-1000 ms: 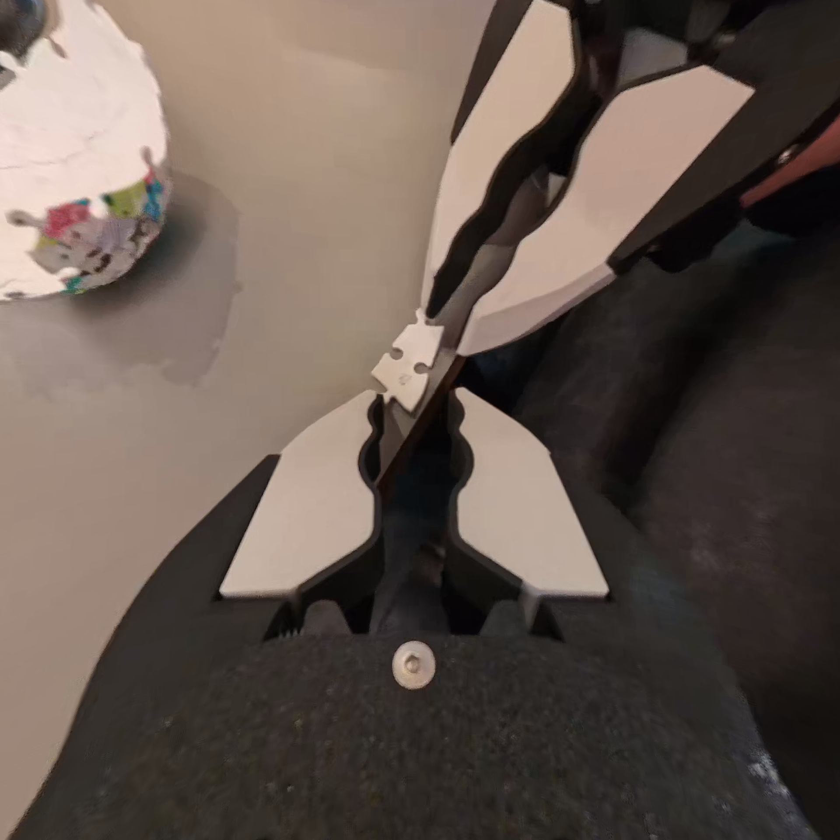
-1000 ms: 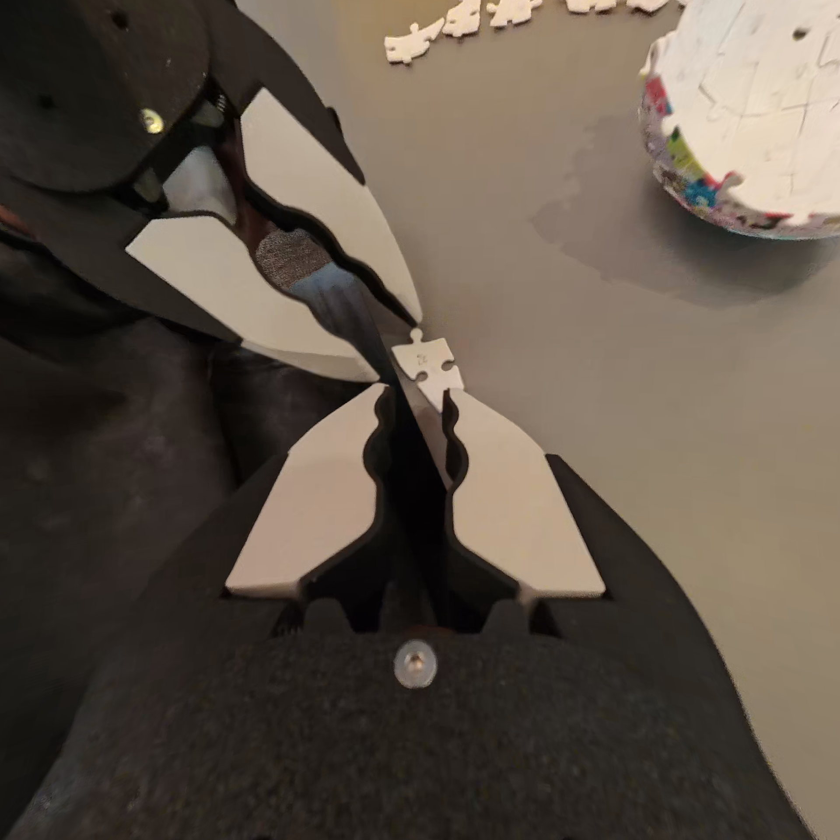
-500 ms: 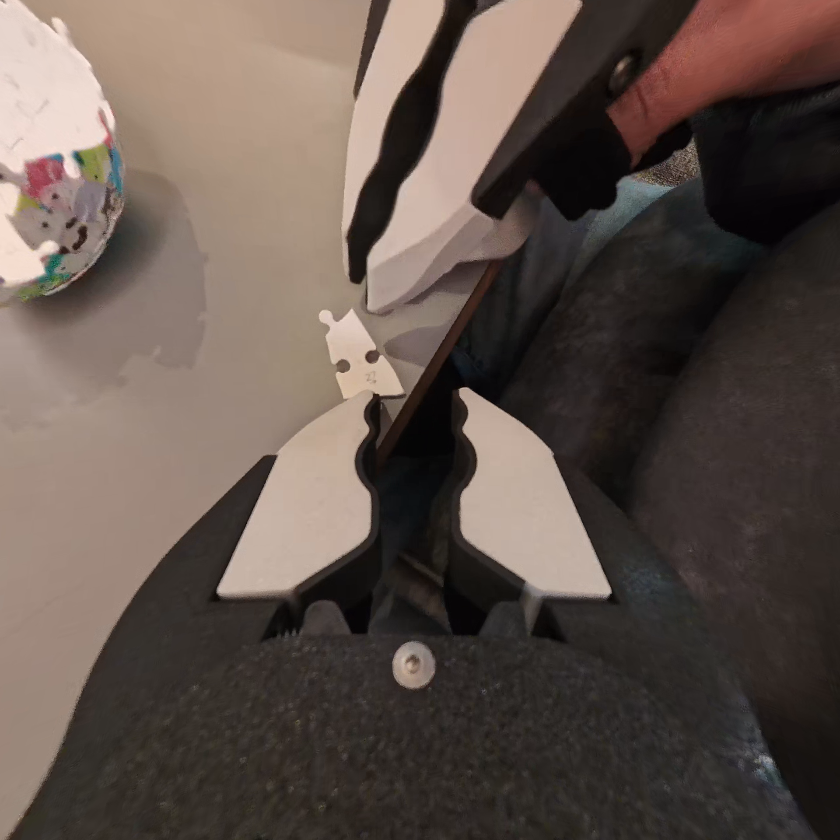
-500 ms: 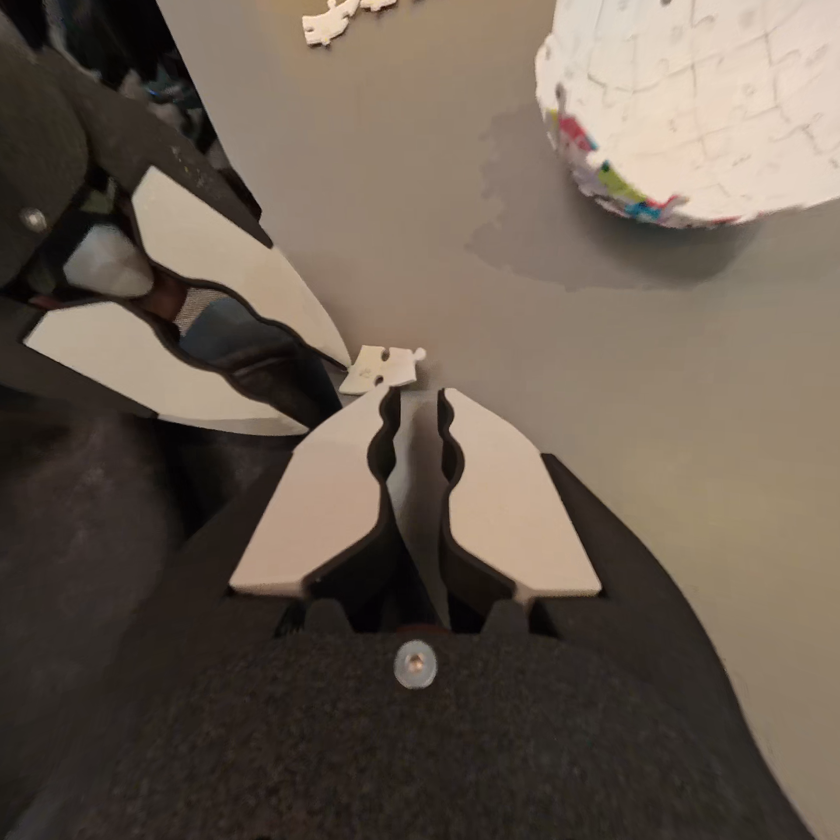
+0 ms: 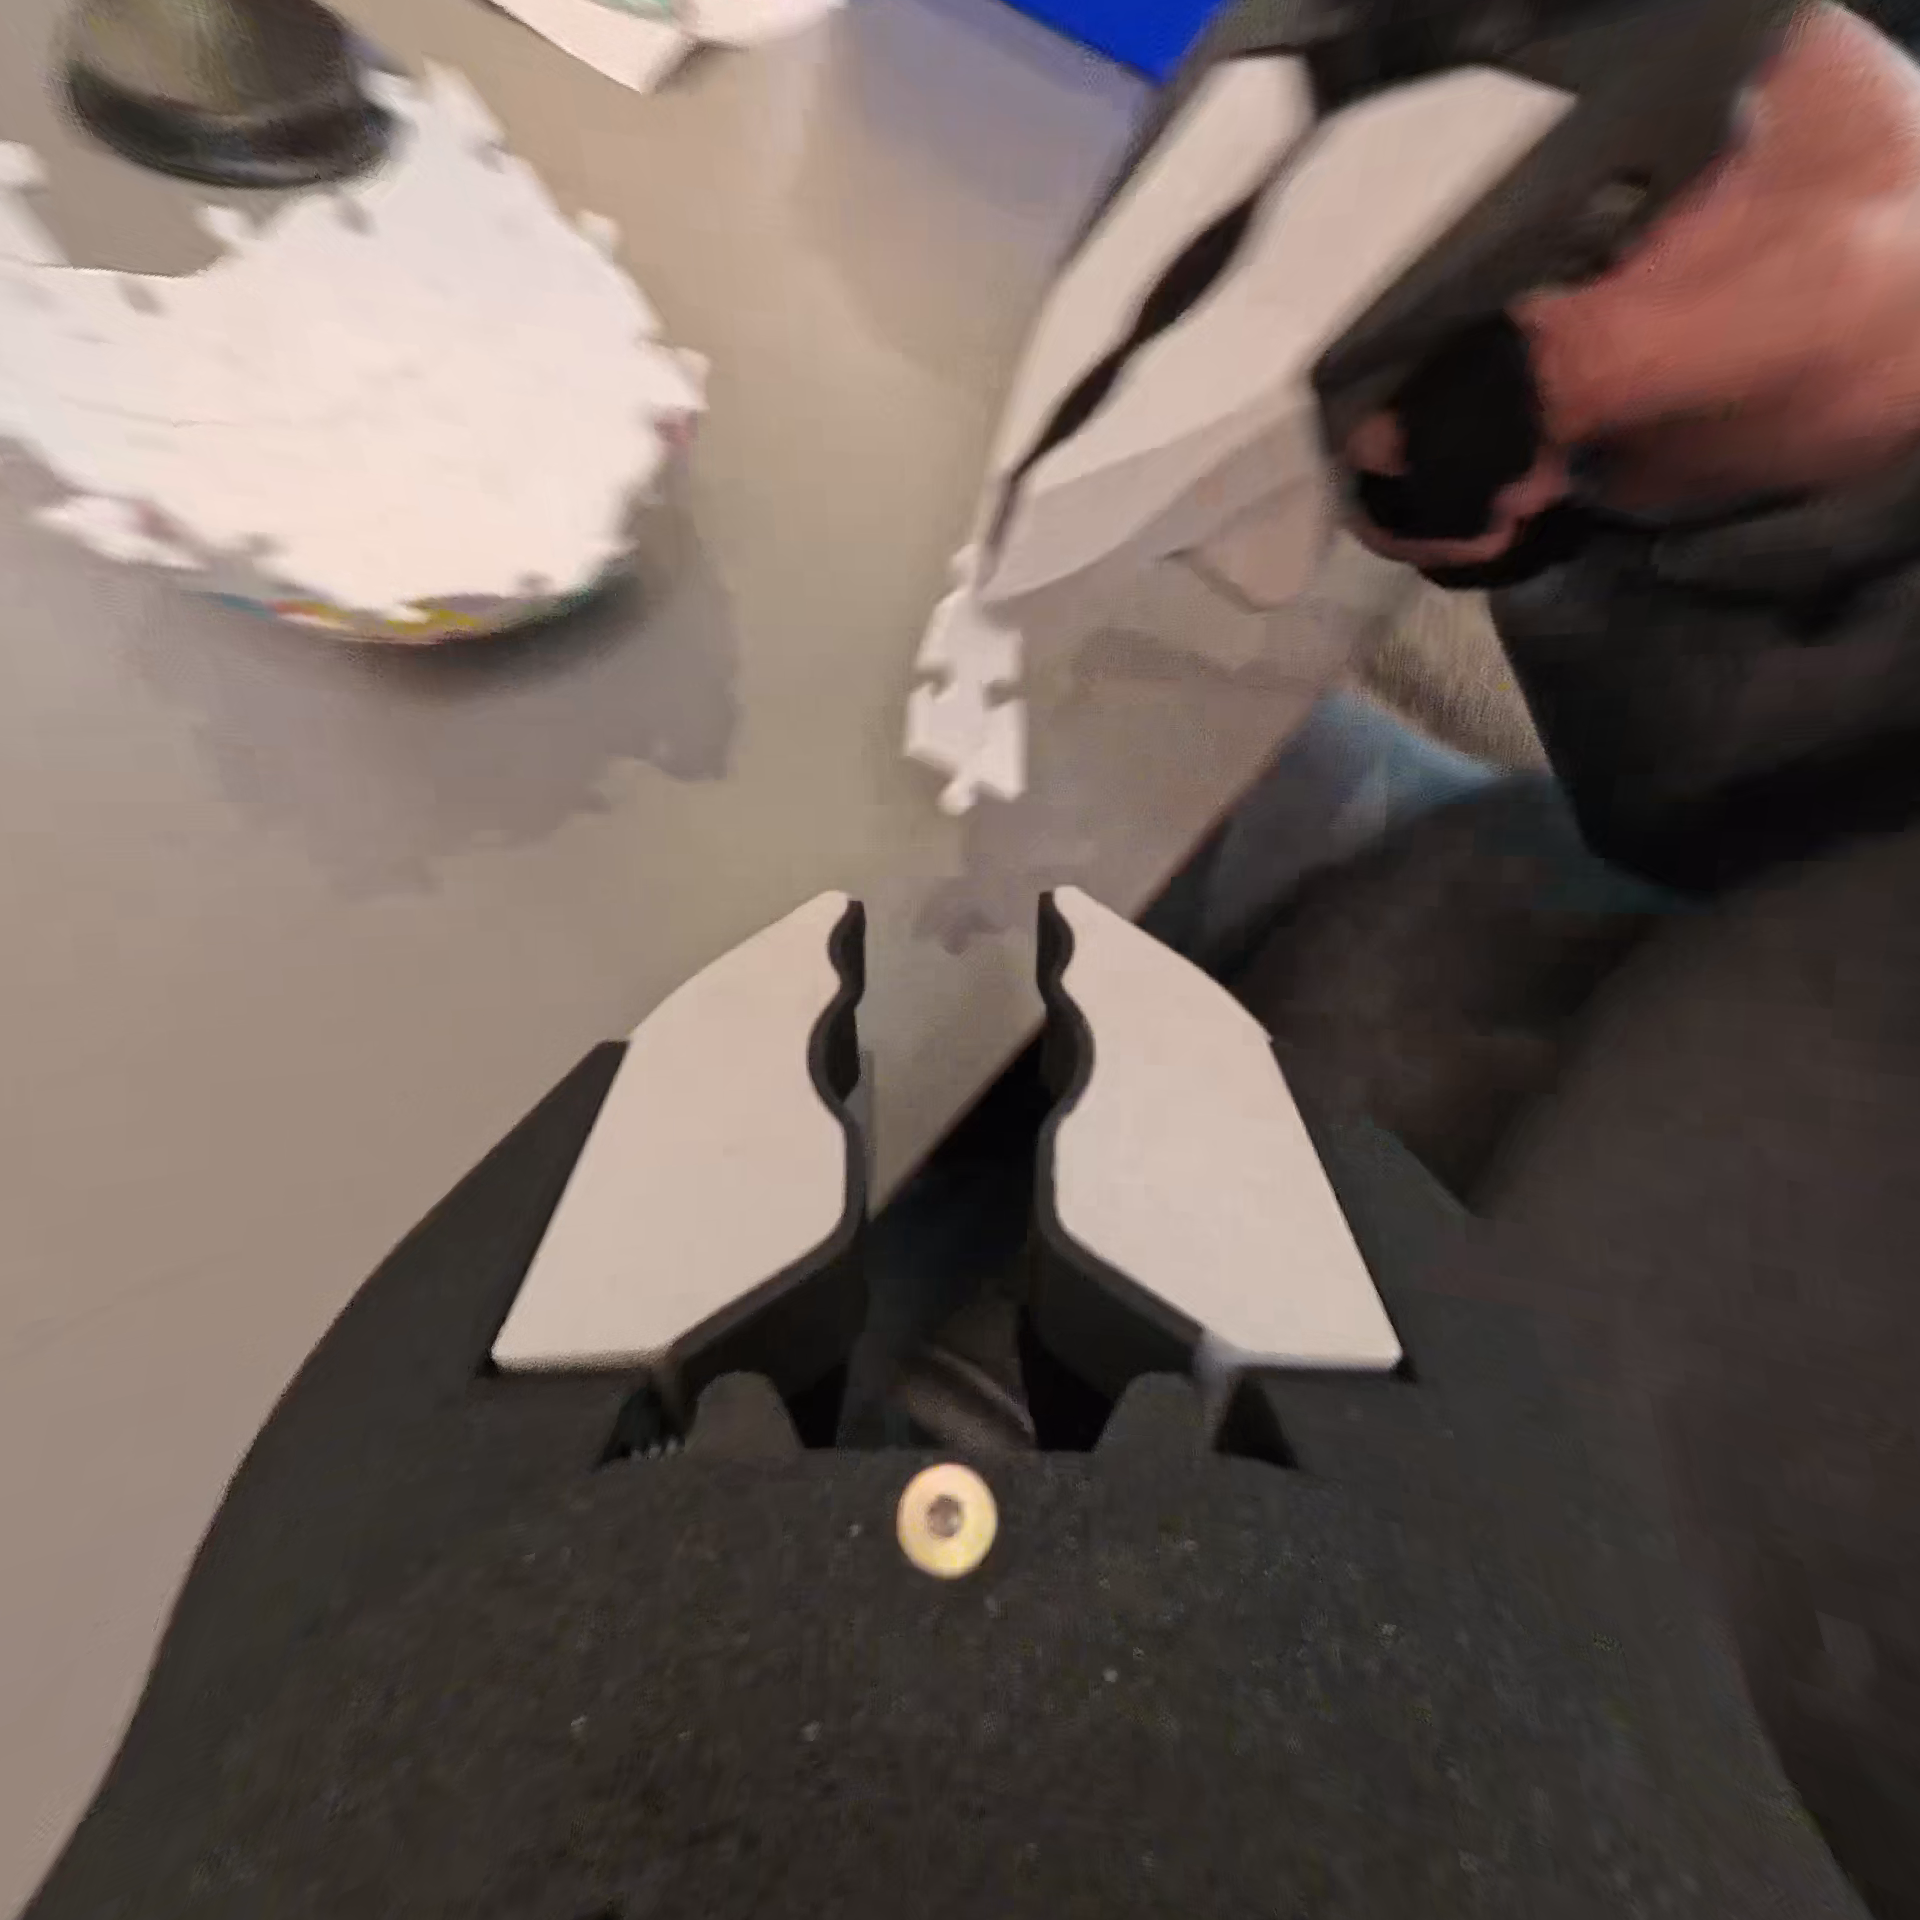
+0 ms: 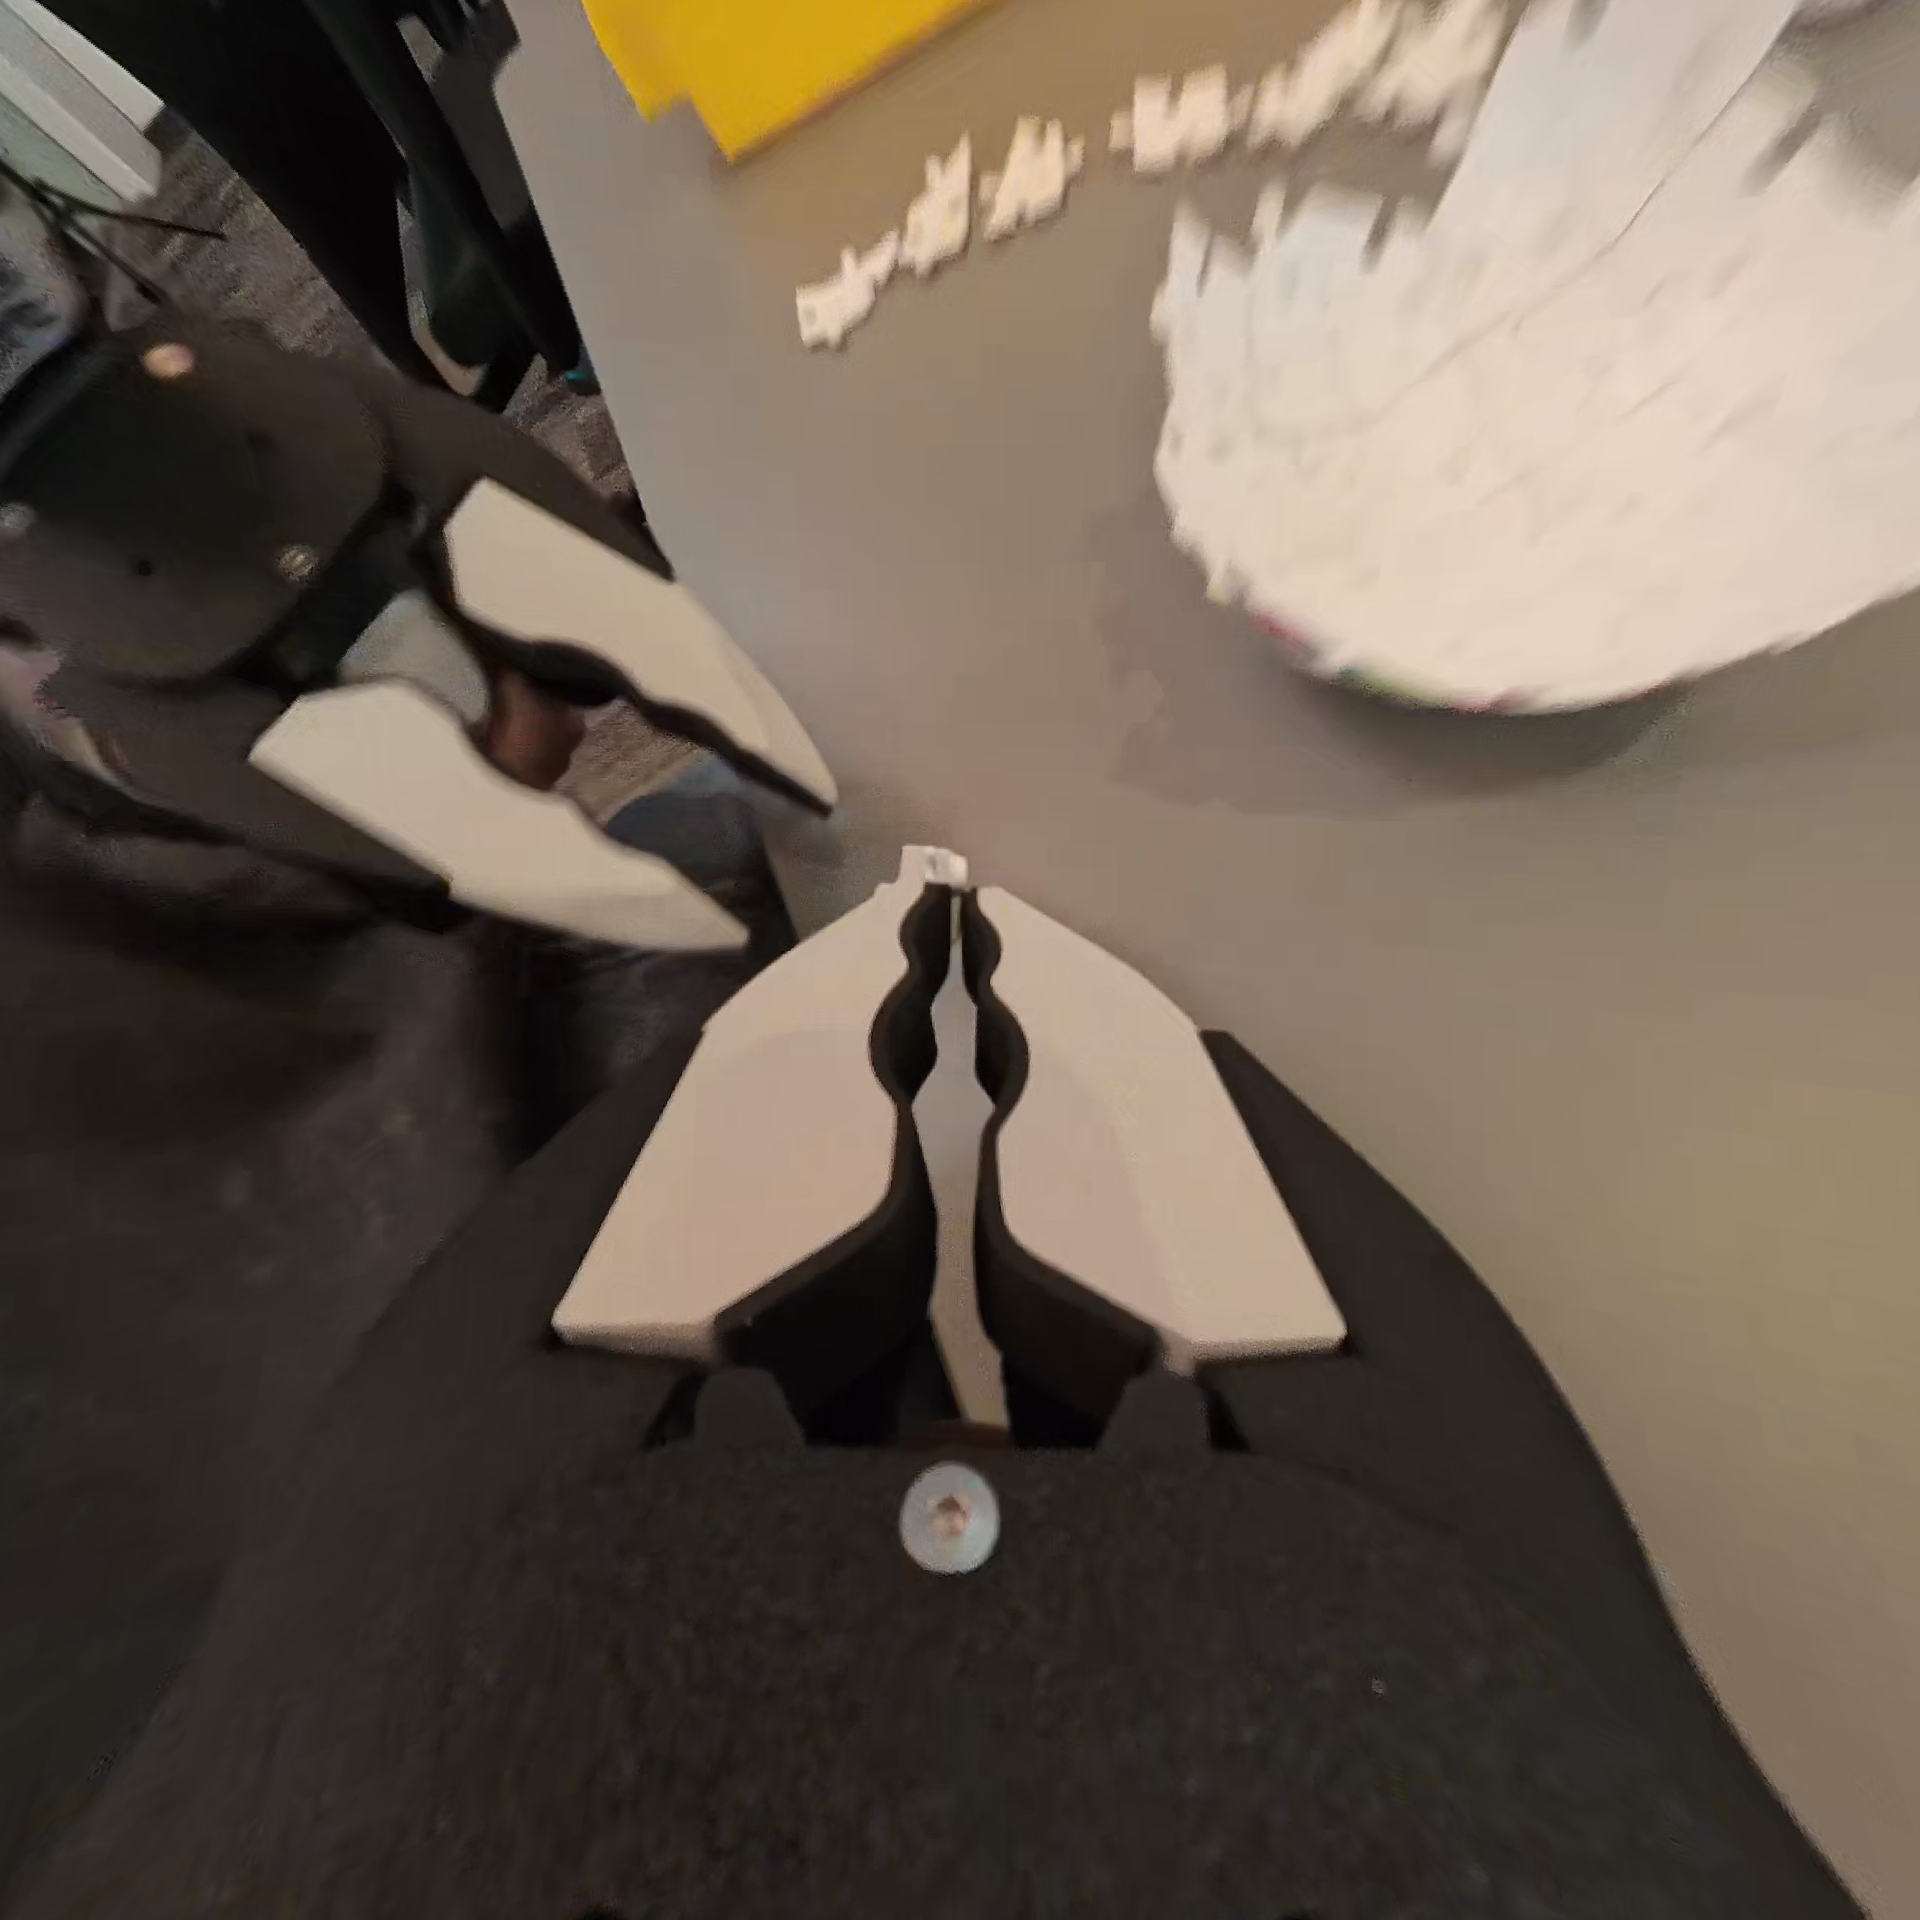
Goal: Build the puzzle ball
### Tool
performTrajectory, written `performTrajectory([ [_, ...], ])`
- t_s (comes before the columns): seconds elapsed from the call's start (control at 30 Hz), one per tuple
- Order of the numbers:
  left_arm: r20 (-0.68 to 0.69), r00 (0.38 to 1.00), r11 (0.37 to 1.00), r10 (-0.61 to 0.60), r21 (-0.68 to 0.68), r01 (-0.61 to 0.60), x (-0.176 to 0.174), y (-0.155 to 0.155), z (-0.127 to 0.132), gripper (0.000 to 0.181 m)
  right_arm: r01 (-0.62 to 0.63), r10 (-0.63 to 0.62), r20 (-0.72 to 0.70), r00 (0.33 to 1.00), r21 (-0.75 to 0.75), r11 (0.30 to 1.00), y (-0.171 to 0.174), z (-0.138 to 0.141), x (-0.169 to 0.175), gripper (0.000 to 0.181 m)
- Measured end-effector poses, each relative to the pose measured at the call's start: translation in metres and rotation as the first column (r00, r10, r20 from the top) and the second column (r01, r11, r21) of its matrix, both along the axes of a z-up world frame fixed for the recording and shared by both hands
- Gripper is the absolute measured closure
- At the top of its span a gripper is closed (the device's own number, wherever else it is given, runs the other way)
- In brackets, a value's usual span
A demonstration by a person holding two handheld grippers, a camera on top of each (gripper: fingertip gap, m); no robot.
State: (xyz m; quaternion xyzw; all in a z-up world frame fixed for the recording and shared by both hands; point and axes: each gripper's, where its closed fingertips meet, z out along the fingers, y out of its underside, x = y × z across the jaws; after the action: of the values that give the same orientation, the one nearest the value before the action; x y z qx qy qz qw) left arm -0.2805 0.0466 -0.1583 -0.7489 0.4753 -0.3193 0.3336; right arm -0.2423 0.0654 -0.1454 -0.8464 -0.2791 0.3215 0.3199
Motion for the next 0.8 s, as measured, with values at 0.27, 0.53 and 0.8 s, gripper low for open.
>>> performTrajectory([
  [0.27,0.003,0.922,0.906,0.387,-0.188,-0.380,0.000,0.114,0.009,0.124,-0.093,0.036,0.185,0.982,0.310,0.946,0.082,0.086,0.063,0.179],
  [0.53,-0.070,0.896,0.888,0.439,-0.117,-0.444,-0.002,0.158,0.008,0.125,-0.175,0.123,0.229,0.966,0.225,0.958,0.130,0.068,0.063,0.179],
  [0.8,-0.098,0.904,0.900,0.417,-0.096,-0.425,-0.010,0.174,0.015,0.135,-0.188,0.143,0.243,0.959,0.171,0.967,0.155,0.054,0.058,0.179],
])
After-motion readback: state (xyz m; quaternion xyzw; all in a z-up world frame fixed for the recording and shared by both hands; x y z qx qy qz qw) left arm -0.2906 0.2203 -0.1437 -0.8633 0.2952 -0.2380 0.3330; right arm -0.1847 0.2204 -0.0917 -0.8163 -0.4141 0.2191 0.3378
